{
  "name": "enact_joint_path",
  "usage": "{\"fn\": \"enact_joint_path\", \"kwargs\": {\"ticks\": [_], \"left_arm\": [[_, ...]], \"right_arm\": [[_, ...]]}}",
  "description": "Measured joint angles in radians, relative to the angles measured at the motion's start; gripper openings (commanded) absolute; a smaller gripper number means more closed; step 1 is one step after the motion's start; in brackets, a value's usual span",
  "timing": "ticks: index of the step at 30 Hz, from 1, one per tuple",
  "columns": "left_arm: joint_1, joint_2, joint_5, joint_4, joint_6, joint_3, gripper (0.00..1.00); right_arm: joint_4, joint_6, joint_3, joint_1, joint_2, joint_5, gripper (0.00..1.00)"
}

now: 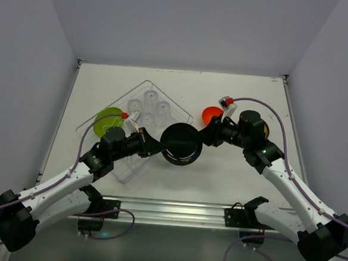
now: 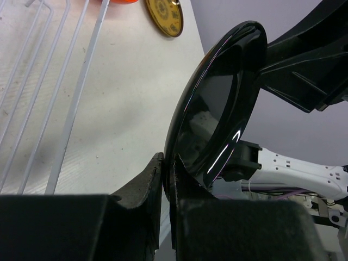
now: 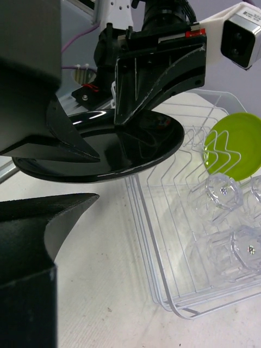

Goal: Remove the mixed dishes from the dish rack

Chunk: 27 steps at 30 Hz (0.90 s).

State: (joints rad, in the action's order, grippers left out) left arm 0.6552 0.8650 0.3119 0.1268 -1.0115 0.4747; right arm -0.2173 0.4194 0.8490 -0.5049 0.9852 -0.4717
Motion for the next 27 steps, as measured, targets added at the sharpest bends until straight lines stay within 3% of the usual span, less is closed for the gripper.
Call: {"fn": "enact_joint_path", "kwargs": {"ticks": [4, 11, 16, 17, 18, 21, 24, 27], "left_arm": [[0.0, 0.0, 0.007, 0.008, 0.001, 0.0, 0.0], [0.0, 0.0, 0.013, 0.008, 0.01, 0.0, 0.0], [0.003, 0.0, 0.011, -0.006, 0.029, 0.002, 0.0], [0.003, -0.001, 0.011, -0.013, 0.035, 0.005, 0.09], [0.005, -0.001, 0.01, -0.018, 0.04, 0.01, 0.34], [0.007, -0.01, -0.017, -0.05, 0.074, 0.037, 0.68], [0.005, -0.031, -0.07, -0.126, 0.113, 0.089, 0.86], [0.005, -0.058, -0.126, -0.235, 0.178, 0.168, 0.96]], "right_arm": [[0.002, -0.002, -0.002, 0.0, 0.01, 0.009, 0.33], [0.039, -0.008, -0.031, -0.003, 0.003, -0.002, 0.01], [0.076, -0.003, -0.093, -0.004, -0.034, 0.014, 0.0], [0.079, -0.001, -0.098, -0.005, -0.042, 0.017, 0.0], [0.082, 0.002, -0.103, -0.006, -0.05, 0.021, 0.0], [0.082, 0.01, -0.119, -0.006, -0.086, 0.066, 0.0], [0.079, 0.025, -0.146, -0.003, -0.142, 0.143, 0.0], [0.072, 0.05, -0.163, 0.012, -0.19, 0.221, 0.0]]}}
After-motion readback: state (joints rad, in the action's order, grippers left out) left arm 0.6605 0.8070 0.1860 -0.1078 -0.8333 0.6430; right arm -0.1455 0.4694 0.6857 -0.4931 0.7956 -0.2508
